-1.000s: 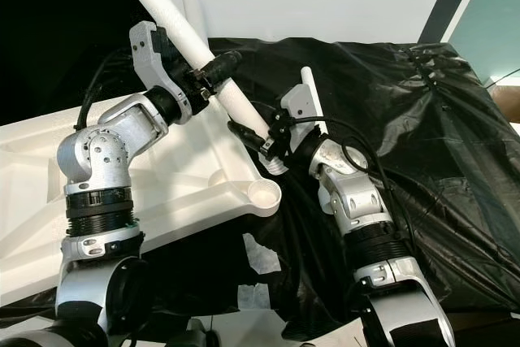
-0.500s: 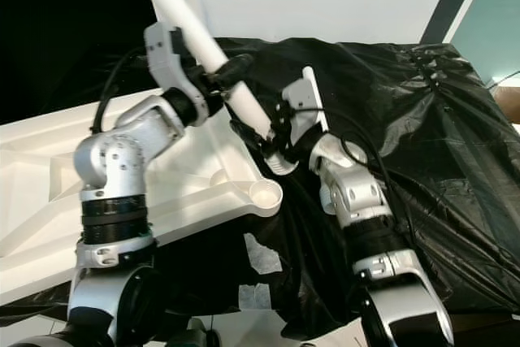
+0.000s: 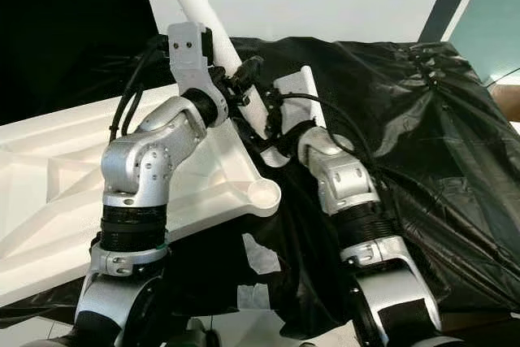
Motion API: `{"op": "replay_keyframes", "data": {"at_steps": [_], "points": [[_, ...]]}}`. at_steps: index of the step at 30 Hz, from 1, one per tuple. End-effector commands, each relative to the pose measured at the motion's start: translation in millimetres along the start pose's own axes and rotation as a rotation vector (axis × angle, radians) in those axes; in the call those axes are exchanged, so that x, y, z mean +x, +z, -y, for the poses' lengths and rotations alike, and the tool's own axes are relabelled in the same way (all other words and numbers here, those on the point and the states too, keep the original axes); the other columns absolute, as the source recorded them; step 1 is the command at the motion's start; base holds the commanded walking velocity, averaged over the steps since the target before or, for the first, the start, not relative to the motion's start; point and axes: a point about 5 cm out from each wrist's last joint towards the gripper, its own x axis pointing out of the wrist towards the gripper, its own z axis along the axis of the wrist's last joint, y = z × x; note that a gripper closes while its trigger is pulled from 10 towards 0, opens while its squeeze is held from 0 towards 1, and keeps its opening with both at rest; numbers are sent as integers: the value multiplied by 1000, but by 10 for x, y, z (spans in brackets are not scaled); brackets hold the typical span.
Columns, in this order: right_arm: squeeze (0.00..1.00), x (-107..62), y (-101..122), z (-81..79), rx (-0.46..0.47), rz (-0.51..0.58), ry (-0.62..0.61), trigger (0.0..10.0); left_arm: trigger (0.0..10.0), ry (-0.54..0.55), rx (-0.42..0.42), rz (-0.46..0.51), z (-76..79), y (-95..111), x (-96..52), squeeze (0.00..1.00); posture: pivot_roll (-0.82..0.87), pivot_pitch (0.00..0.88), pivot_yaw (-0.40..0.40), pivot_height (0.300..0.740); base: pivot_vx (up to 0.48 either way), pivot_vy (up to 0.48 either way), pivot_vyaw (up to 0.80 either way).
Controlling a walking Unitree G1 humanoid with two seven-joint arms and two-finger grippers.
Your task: Building children table
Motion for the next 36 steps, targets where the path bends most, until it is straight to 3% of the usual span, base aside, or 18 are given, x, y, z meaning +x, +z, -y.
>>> {"op": "replay_keyframes", "data": {"at_steps": [1, 4, 5, 8, 9, 10, 11, 12, 14, 15, 20, 21, 22, 24, 27, 28, 31, 36], "points": [[0, 42, 39, -73, -45, -15, -10, 10000, 10000, 10, -18, 31, 167, 8, 35, 0, 103, 36, -6, 740, 0, 0, 0], [0, 61, 46, -113, -74, -25, -30, 10000, 10000, 40, -12, 33, 197, 12, 55, 0, 107, 31, -6, 740, 0, 0, 0], [0, 68, 48, -138, -83, -28, -39, 8941, 10000, 52, -19, 34, 220, 14, 70, 0, 107, 31, -6, 740, 0, 0, 0], [0, 72, 50, -153, -86, -28, -46, 8275, 10000, 59, -22, 34, 237, 17, 80, 0, 107, 31, -6, 740, 0, 0, 0], [0, 78, 57, -169, -90, -27, -52, 3098, 10000, 62, -27, 37, 255, 19, 87, 0, 107, 31, -6, 740, 0, 0, 0], [0, 82, 61, -176, -88, -27, -57, 1490, 10000, 63, -28, 39, 267, 21, 90, 0, 107, 31, -6, 740, 0, 0, 0], [0, 82, 61, -176, -88, -27, -57, 1490, 10000, 63, -28, 39, 267, 21, 90, 0, 107, 31, -6, 740, 0, 0, 0], [0, 86, 63, -175, -92, -24, -67, 706, 10000, 59, -34, 42, 281, 28, 92, 0, 107, 31, -6, 740, 0, 0, 0], [0, 86, 63, -175, -92, -24, -67, 706, 10000, 59, -34, 42, 281, 28, 92, 0, 107, 31, -6, 740, 0, 0, 0], [0, 91, 63, -172, -91, -25, -79, 0, 10000, 56, -43, 46, 299, 37, 95, 0, 103, 30, -7, 740, 0, 0, 0], [0, 107, 67, -153, -96, -27, -99, 0, 10000, 21, -55, 59, 389, 70, 106, 0, 104, 33, -12, 740, 0, 0, 0], [0, 107, 73, -148, -99, -27, -99, 1098, 10000, 9, -51, 61, 410, 72, 108, 0, 105, 34, -12, 740, 0, 0, 0], [0, 102, 84, -127, -90, -29, -95, 10000, 10000, -18, -38, 69, 434, 77, 103, 0, 105, 35, -12, 740, 0, 0, 0], [0, 97, 92, -106, -81, -30, -91, 10000, 10000, -38, -30, 74, 448, 81, 98, 0, 105, 35, -12, 740, 0, 0, 0], [0, 25, 134, 54, -44, -36, -55, 10000, 10000, -213, -2, 100, 503, 108, 25, 0, 105, 42, -14, 740, 0, 0, 0], [0, 2, 143, 99, -41, -38, -48, 10000, 10000, -257, -16, 105, 509, 113, 1, 1000, 105, 42, -14, 740, 0, 0, 0], [0, -13, 147, 134, -41, -41, -41, 10000, 10000, -282, -21, 107, 506, 121, -16, 1000, 104, 45, -15, 740, 0, 0, 0], [0, -83, 172, 278, -11, -57, 22, 10000, 10000, -384, 82, 108, 485, 148, -80, 1000, 101, 48, -14, 740, 0, 0, 0]]}}
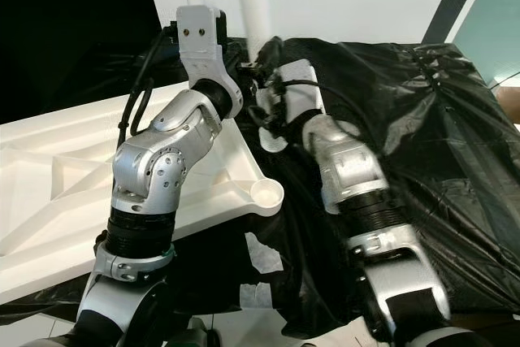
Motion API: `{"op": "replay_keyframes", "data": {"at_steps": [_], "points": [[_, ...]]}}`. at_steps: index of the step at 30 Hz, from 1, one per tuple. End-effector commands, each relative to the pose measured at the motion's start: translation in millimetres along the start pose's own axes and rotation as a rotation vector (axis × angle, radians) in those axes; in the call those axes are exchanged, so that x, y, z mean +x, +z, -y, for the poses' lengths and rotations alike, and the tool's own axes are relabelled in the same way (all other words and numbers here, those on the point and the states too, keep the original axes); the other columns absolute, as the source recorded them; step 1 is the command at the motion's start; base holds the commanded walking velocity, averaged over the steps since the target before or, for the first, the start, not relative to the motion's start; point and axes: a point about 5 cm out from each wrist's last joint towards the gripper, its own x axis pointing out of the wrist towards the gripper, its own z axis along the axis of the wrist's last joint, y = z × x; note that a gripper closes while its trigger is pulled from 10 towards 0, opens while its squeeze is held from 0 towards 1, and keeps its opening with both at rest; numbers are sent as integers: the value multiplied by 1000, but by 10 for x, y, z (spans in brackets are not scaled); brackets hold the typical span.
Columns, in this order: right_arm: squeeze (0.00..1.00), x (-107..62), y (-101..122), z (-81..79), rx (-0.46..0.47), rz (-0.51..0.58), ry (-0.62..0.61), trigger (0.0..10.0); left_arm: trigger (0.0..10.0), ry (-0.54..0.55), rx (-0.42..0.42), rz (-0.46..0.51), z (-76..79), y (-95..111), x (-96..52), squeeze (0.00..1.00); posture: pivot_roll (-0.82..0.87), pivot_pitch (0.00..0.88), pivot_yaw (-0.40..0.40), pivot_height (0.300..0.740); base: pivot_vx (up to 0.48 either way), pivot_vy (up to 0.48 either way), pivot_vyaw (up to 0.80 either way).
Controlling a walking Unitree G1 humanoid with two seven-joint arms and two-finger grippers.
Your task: Building children table
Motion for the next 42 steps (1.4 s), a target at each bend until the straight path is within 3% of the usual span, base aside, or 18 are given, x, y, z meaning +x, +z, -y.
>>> {"op": "replay_keyframes", "data": {"at_steps": [1, 2, 3, 5, 10, 17, 29, 35, 36, 38, 39, 42], "points": [[0, 13, 61, -1, 21, 18, 27, 10000, 10000, -280, 18, 10, 175, 16, -29, 1000, 101, 48, -14, 740, 0, 0, 0], [0, -15, 71, 32, 34, 10, 76, 10000, 10000, -331, 57, 8, 184, 25, -54, 0, 100, 47, -13, 740, 0, 0, 0], [0, -15, 71, 32, 34, 10, 76, 10000, 10000, -331, 57, 8, 184, 25, -54, 0, 100, 47, -13, 740, 0, 0, 0], [0, -58, 96, 50, 56, -5, 183, 10000, 10000, -433, 106, 7, 225, 35, -108, 0, 99, 45, -12, 740, 0, 0, 0], [0, -104, 154, -8, 61, -7, 349, 10000, 10000, -540, 111, -9, 283, 31, -153, 0, 99, 42, -12, 740, 0, 0, 0], [0, -155, 166, -121, -12, -37, 536, 10000, 10000, -653, 39, -16, 313, 85, -181, 0, 100, 38, -14, 740, 0, 0, 0], [0, -285, 96, -221, -97, -86, 719, 10000, 10000, -744, -87, -3, 286, 194, -207, 0, 98, 38, -12, 740, 0, 0, 0], [0, -356, 75, -232, -127, -107, 791, 10000, 9765, -818, -111, -16, 270, 220, -265, 0, 94, 35, -13, 740, 0, 0, 0], [0, -362, 74, -227, -132, -110, 796, 10000, 7137, -831, -107, -22, 267, 223, -278, 0, 94, 35, -13, 740, 0, 0, 0], [0, -367, 74, -224, -136, -113, 800, 10000, 7137, -840, -106, -27, 264, 227, -287, 0, 94, 35, -13, 740, 0, 0, 0], [0, -371, 71, -217, -138, -116, 802, 10000, 0, -848, -110, -28, 261, 229, -293, 0, 91, 31, -15, 740, 0, 0, 0], [0, -374, 69, -212, -139, -118, 802, 10000, 0, -852, -112, -28, 258, 230, -294, 0, 91, 31, -15, 740, 0, 0, 0]]}}
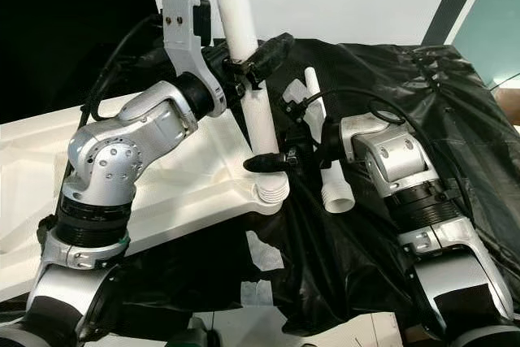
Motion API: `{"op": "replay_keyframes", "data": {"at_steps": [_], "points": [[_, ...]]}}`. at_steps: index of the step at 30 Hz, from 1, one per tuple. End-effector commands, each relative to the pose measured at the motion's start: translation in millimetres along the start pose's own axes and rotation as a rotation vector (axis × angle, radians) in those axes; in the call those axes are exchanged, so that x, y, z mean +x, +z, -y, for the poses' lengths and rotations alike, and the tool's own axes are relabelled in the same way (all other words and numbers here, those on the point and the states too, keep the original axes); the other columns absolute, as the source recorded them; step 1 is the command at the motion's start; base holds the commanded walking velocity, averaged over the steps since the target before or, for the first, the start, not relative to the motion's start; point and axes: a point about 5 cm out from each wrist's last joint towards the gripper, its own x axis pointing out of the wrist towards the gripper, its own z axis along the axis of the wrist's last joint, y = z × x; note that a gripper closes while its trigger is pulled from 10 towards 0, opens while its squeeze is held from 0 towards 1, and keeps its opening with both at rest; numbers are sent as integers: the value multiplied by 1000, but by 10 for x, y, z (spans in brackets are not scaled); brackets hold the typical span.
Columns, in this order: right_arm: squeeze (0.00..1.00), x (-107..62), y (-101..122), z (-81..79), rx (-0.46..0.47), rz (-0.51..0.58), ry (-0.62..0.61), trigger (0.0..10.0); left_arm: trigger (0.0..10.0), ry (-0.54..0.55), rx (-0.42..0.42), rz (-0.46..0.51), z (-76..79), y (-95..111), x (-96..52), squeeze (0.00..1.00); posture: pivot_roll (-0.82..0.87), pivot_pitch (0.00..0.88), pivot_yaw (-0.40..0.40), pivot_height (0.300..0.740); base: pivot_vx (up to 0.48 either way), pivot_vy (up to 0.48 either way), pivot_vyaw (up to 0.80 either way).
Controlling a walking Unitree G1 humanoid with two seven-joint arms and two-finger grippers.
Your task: Building children table
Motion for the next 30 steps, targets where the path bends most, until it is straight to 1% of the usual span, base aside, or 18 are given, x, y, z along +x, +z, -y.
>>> {"op": "replay_keyframes", "data": {"at_steps": [1, 7, 9, 11, 12, 13, 16, 17, 19, 20, 21, 22, 23, 24, 26, 27, 28, 30], "points": [[0, 7, 63, -41, -52, 6, 42, 10000, 0, -598, 22, 0, 322, 43, -75, 0, 91, 31, -15, 740, 0, 0, 0], [0, -4, 54, -34, -55, 1, 37, 10000, 0, -593, 33, 0, 309, 51, -97, 0, 89, 28, -13, 740, 0, 0, 0], [0, -1, 52, -20, -56, 7, 19, 10000, 0, -563, 63, -1, 307, 42, -88, 0, 88, 22, -13, 740, 0, 0, 0], [0, -1, 52, -20, -56, 7, 19, 10000, 0, -563, 63, -1, 307, 42, -88, 0, 88, 22, -13, 740, 0, 0, 0], [1000, 3, 55, -13, -55, 12, 9, 10000, 10000, -547, 77, 1, 308, 39, -77, 0, 88, 22, -13, 740, 0, 0, 0], [1000, 3, 55, -13, -55, 12, 9, 10000, 10000, -547, 77, 1, 308, 39, -77, 0, 88, 22, -13, 740, 0, 0, 0], [1000, 37, 80, 12, -32, 49, -51, 10000, 10000, -369, 132, 10, 283, 53, 83, 0, 91, 18, -15, 740, 0, 0, 0], [1000, 37, 80, 12, -32, 49, -51, 10000, 10000, -369, 132, 10, 283, 53, 83, 0, 91, 18, -15, 740, 0, 0, 0], [1000, 75, 98, 21, -18, 66, -90, 10000, 10000, -256, 162, 3, 242, 44, 175, 0, 95, 16, -17, 740, 0, 0, 0], [1000, 87, 103, 22, -13, 71, -101, 10000, 10000, -223, 172, -3, 227, 35, 201, 0, 95, 16, -17, 740, 0, 0, 0], [0, 117, 105, 24, -8, 78, -124, 10000, 10000, -181, 178, -4, 207, 32, 231, 0, 95, 16, -17, 740, 0, 0, 0], [0, 151, 104, 27, 0, 87, -153, 10000, 10000, -142, 186, 1, 168, 35, 262, 0, 98, 13, -17, 740, 0, 0, 0], [0, 151, 104, 27, 0, 87, -153, 10000, 10000, -142, 186, 1, 168, 35, 262, 0, 98, 13, -17, 740, 0, 0, 0], [0, 181, 102, 29, 5, 94, -180, 10000, 10000, -107, 189, 3, 130, 37, 287, 0, 100, 12, -17, 740, 0, 0, 0], [0, 181, 102, 29, 5, 94, -180, 10000, 10000, -107, 189, 3, 130, 37, 287, 0, 100, 12, -17, 740, 0, 0, 0], [0, 220, 101, 30, 13, 108, -216, 10000, 10000, -59, 185, 8, 77, 42, 313, 0, 100, 10, -17, 740, 0, 0, 0], [0, 220, 101, 30, 13, 108, -216, 10000, 10000, -59, 185, 8, 77, 42, 313, 0, 100, 10, -17, 740, 0, 0, 0], [0, 300, 93, 42, 27, 134, -330, 10000, 10000, 59, 185, 15, -53, 56, 353, 0, 103, 8, -15, 740, 0, 0, 0]]}}
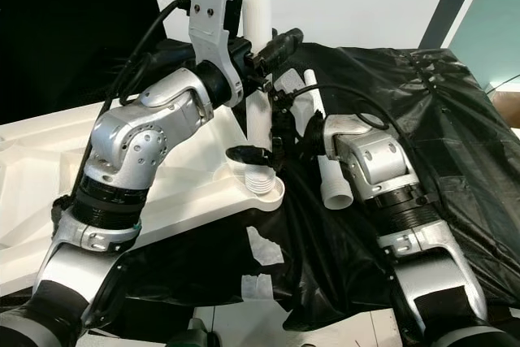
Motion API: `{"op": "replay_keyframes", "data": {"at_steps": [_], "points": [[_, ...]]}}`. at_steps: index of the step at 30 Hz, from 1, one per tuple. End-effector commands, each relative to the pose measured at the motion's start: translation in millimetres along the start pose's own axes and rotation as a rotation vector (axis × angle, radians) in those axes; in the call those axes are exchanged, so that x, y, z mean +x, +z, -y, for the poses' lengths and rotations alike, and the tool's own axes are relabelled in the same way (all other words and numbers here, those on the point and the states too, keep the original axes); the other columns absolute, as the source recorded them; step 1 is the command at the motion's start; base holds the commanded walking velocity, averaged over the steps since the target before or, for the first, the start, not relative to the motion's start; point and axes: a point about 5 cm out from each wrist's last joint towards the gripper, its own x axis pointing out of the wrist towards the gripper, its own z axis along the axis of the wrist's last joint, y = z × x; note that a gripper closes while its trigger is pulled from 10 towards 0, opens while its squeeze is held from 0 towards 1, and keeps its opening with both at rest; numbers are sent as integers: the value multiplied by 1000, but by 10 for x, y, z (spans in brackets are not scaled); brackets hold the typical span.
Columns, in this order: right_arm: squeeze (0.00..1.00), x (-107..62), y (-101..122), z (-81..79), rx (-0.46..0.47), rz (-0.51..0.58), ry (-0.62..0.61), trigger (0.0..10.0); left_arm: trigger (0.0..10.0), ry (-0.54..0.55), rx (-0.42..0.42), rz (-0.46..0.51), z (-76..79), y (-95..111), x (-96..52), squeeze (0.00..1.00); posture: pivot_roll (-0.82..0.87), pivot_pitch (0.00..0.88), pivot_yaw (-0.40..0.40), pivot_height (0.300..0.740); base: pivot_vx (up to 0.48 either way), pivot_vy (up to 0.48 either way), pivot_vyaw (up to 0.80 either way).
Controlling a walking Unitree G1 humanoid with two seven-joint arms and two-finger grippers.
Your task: Building children table
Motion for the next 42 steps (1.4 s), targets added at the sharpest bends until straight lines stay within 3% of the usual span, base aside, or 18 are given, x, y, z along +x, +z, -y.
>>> {"op": "replay_keyframes", "data": {"at_steps": [1, 8, 21, 22, 24, 25, 26, 29, 32, 33, 35, 36, 37, 38, 39, 40, 42], "points": [[0, 26, -26, 5, -3, 6, -99, 10000, 10000, 58, 15, 33, -37, 68, 43, 0, 100, 8, -11, 740, 0, 0, 0], [0, 120, -105, -29, 35, 45, -289, 10000, 10000, 204, -27, 51, -147, 73, 109, 0, 92, 10, -4, 740, 0, 0, 0], [0, 327, -118, -114, 27, 85, -443, 10000, 10000, 307, -93, 89, -158, 123, 184, 0, 96, 14, -4, 740, 0, 0, 0], [0, 362, -100, -120, 29, 90, -466, 4627, 10000, 314, -95, 94, -139, 133, 200, 0, 99, 16, -6, 740, 0, 0, 0], [0, 387, -87, -125, 31, 93, -486, 4627, 10000, 320, -98, 98, -126, 139, 215, 0, 99, 16, -6, 740, 0, 0, 0], [0, 405, -76, -132, 39, 95, -494, 3020, 10000, 322, -98, 101, -110, 144, 228, 0, 103, 21, -10, 740, 0, 0, 0], [0, 412, -70, -136, 42, 95, -499, 353, 10000, 321, -95, 102, -97, 145, 238, 0, 103, 21, -10, 740, 0, 0, 0], [0, 413, -64, -133, 53, 97, -517, 0, 10000, 318, -87, 104, -76, 148, 258, 0, 103, 25, -11, 740, 0, 0, 0], [0, 395, -57, -106, 61, 107, -537, 0, 10000, 293, -81, 108, -52, 155, 270, 0, 101, 26, -10, 740, 0, 0, 0], [0, 361, -48, -61, 62, 114, -552, 0, 10000, 250, -93, 110, -26, 153, 276, 1000, 97, 28, -6, 740, 0, 0, 0], [0, 342, -43, -36, 62, 116, -557, 0, 10000, 231, -104, 110, -20, 149, 275, 1000, 95, 30, -4, 740, 0, 0, 0], [0, 309, -46, -4, 68, 117, -549, 1137, 10000, 220, -84, 99, -15, 141, 276, 1000, 95, 30, -4, 740, 0, 0, 0], [0, 309, -46, -4, 68, 117, -549, 1137, 10000, 220, -84, 99, -15, 141, 276, 1000, 95, 30, -4, 740, 0, 0, 0], [0, 290, -40, 11, 58, 118, -532, 8588, 10000, 207, -68, 88, -6, 135, 281, 1000, 93, 32, -1, 740, 0, 0, 0], [0, 267, -38, 26, 53, 119, -515, 10000, 10000, 188, -57, 80, 9, 130, 285, 1000, 93, 32, -1, 740, 0, 0, 0], [0, 242, -41, 44, 53, 117, -495, 10000, 10000, 170, -47, 77, 23, 129, 289, 0, 92, 32, 0, 740, 0, 0, 0], [0, 224, -43, 56, 55, 116, -481, 10000, 10000, 159, -41, 76, 32, 129, 292, 0, 92, 32, 0, 740, 0, 0, 0]]}}
